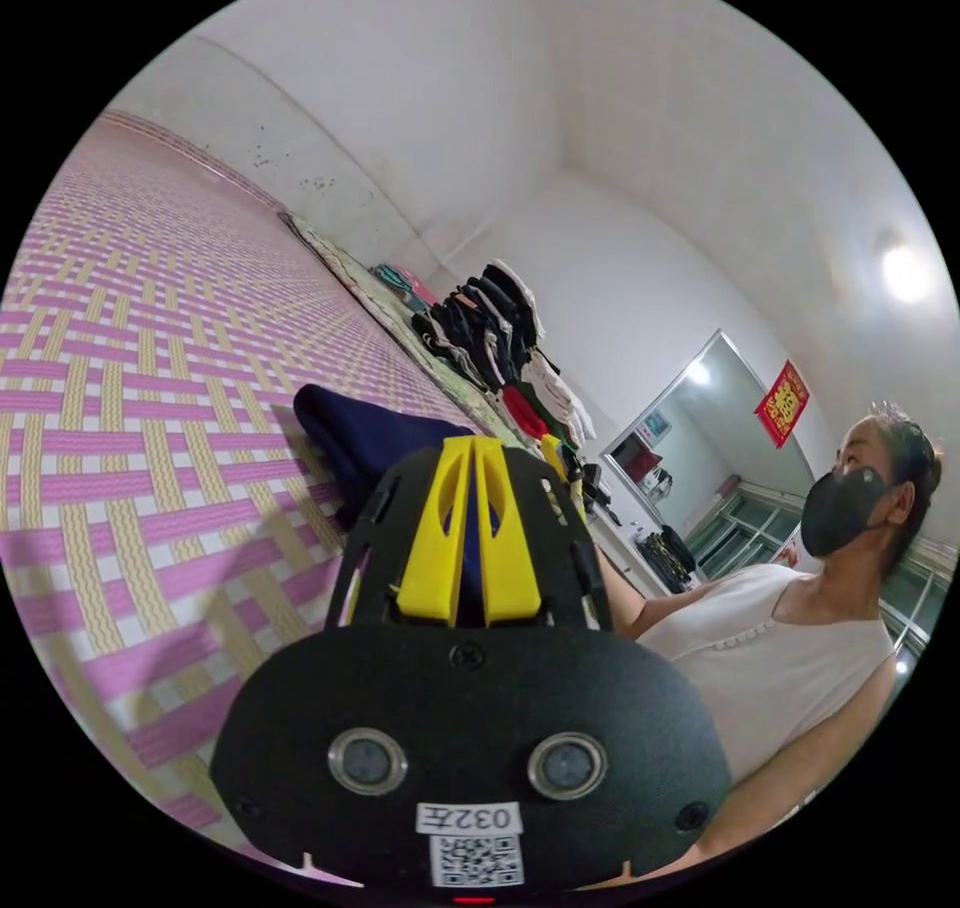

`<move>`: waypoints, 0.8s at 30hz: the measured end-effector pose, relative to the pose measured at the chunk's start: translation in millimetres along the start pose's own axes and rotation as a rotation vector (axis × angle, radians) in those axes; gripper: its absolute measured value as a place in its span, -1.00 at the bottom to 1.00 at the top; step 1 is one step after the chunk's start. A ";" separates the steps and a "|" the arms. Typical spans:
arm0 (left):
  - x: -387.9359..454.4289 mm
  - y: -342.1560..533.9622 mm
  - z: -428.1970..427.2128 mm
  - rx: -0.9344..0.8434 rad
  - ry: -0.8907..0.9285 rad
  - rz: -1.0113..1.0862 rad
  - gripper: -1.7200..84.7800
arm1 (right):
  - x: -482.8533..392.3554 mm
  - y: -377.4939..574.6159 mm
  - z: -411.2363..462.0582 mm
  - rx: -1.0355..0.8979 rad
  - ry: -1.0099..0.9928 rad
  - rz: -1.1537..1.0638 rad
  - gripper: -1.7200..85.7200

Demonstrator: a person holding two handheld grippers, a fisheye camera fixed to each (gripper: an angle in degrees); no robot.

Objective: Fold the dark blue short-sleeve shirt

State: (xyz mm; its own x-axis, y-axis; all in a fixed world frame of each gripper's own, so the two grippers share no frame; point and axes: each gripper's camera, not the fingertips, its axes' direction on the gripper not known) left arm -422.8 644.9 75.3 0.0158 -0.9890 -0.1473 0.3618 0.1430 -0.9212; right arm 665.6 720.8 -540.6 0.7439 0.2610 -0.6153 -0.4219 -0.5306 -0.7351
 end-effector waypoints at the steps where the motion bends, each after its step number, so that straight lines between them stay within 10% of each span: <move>1: 0.8 -0.1 2.1 -0.001 0.002 0.002 -0.98 | 0.0 0.0 -1.1 0.003 0.002 0.002 -0.94; 24: 18.8 -58.8 95.8 -0.275 -0.232 -0.333 -0.51 | -39.0 -35.5 57.6 -0.797 0.130 0.263 -0.62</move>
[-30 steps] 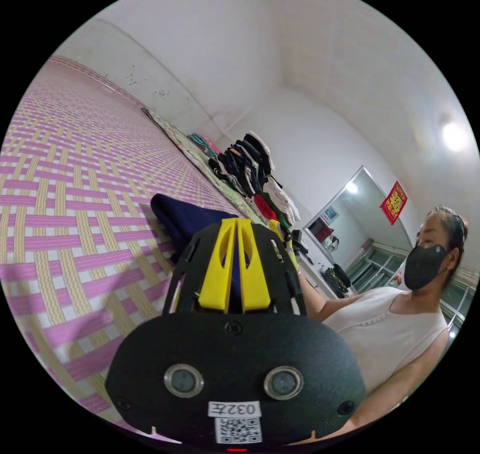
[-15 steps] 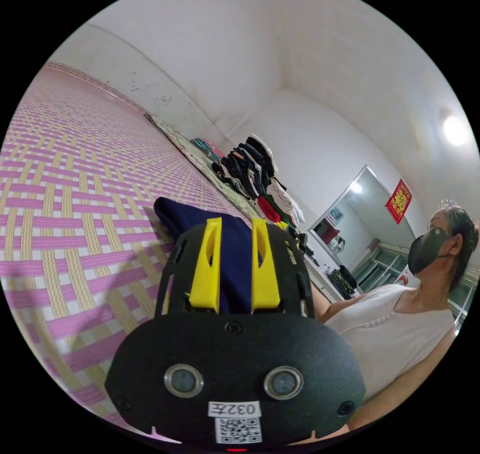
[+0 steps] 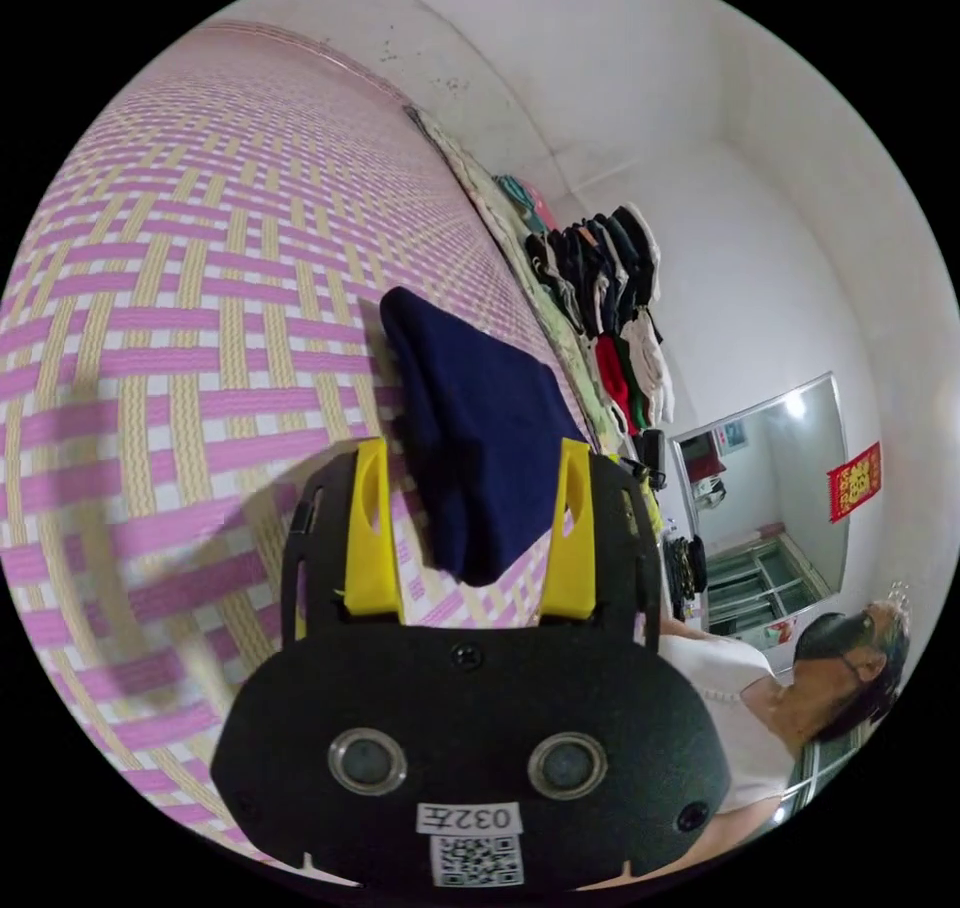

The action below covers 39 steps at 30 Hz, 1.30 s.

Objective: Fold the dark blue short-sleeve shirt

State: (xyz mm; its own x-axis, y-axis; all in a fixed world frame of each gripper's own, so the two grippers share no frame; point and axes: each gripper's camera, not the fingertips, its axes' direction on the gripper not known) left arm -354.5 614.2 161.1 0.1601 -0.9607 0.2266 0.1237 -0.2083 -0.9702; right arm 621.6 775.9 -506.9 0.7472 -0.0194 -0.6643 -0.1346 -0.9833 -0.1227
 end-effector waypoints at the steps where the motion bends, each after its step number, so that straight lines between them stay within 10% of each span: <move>1: 1.8 -4.7 3.5 -0.008 0.003 -0.002 -0.51 | -2.2 -2.5 1.9 -0.007 0.006 -0.001 -0.62; 16: 19.1 -37.6 37.4 0.001 -0.032 0.001 -0.78 | -15.6 11.2 37.6 0.024 -0.079 -0.018 -0.78; 39: 160.8 -123.5 140.5 -0.156 0.859 0.012 -0.89 | -36.4 135.9 -185.4 0.215 -0.160 -0.234 -0.86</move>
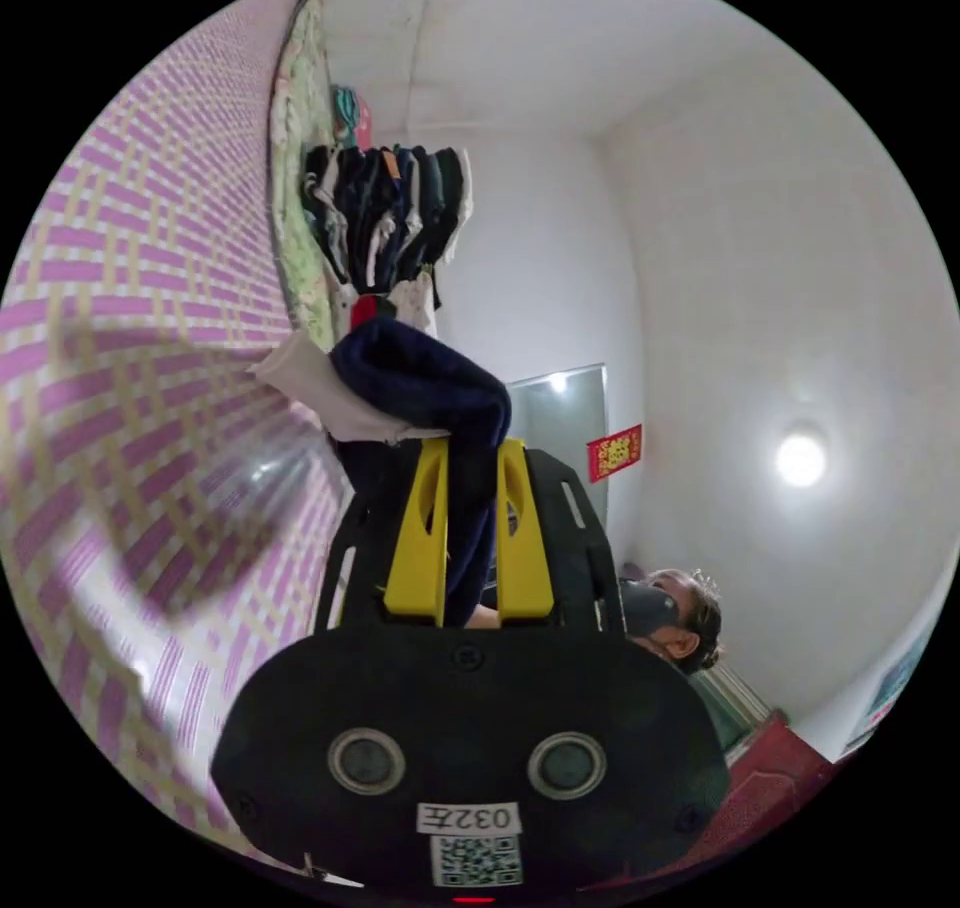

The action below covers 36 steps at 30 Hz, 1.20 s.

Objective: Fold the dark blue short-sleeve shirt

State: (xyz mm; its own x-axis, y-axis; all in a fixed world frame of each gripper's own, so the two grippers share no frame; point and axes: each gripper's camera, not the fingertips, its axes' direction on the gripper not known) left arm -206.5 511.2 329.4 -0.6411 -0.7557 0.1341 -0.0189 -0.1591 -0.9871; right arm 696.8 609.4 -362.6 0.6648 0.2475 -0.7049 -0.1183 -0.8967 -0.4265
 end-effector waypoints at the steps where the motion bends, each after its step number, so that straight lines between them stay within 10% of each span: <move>1: 2.6 -9.2 9.8 -0.010 0.015 0.011 -0.89 | -4.5 -3.9 -10.5 0.012 0.013 -0.007 -0.86; 15: 40.1 -246.5 360.8 -0.174 0.145 0.231 -0.89 | -63.0 -81.9 -305.9 0.414 0.493 0.002 -0.86; 20: -111.2 -250.7 431.7 -0.175 -0.174 -0.059 -0.87 | 100.8 -48.9 -308.2 0.354 0.678 0.433 -0.85; 23: -160.4 -234.1 439.3 -0.134 -0.022 -0.104 -0.87 | 142.9 -23.7 -298.0 0.444 0.510 0.379 -0.86; 36: -172.6 -201.0 523.6 -0.219 -0.246 -0.007 -0.88 | 181.0 -22.8 -284.1 0.446 0.633 0.500 -0.84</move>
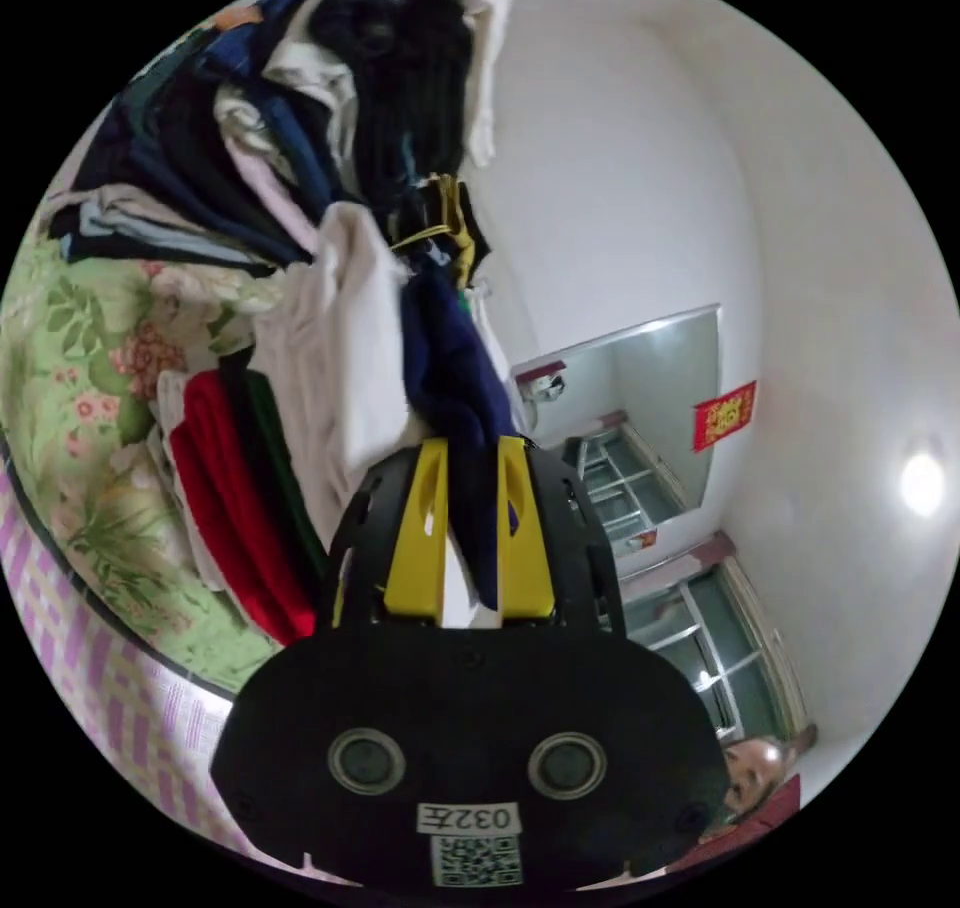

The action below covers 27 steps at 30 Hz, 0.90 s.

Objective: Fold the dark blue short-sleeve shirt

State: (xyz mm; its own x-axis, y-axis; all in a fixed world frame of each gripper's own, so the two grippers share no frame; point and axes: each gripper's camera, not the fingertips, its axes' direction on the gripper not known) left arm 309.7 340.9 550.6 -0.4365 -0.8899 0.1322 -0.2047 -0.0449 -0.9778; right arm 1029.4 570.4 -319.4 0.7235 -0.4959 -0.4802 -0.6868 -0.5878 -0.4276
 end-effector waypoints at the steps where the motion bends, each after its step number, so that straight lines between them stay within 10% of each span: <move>1: -8.1 3.2 1.0 0.012 0.036 -0.022 -0.88 | 4.0 5.2 -1.3 0.038 -0.026 0.005 -0.82; 5: -22.1 24.1 -3.0 0.035 0.012 -0.001 -0.86 | -15.6 50.1 -37.1 0.330 0.145 -0.012 -0.75; 13: 1.6 178.4 -109.0 0.193 -0.120 0.447 -0.97 | -166.5 224.7 21.0 0.545 0.067 -0.776 -0.95; 21: 4.9 528.5 -239.0 0.486 -0.733 1.033 -0.97 | -191.3 350.1 209.7 0.133 -0.428 -0.944 -0.98; 27: -17.3 724.8 -357.6 0.860 -0.900 0.807 -0.93 | -232.5 375.0 302.3 -0.151 -0.804 -0.930 -0.98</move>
State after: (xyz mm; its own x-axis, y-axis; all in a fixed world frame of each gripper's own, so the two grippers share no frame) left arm -144.4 486.1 -102.3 0.5649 -0.7651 -0.3091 0.5318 0.6239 -0.5726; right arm 582.4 658.4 -599.7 0.6462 0.6509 -0.3984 0.1180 -0.6010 -0.7905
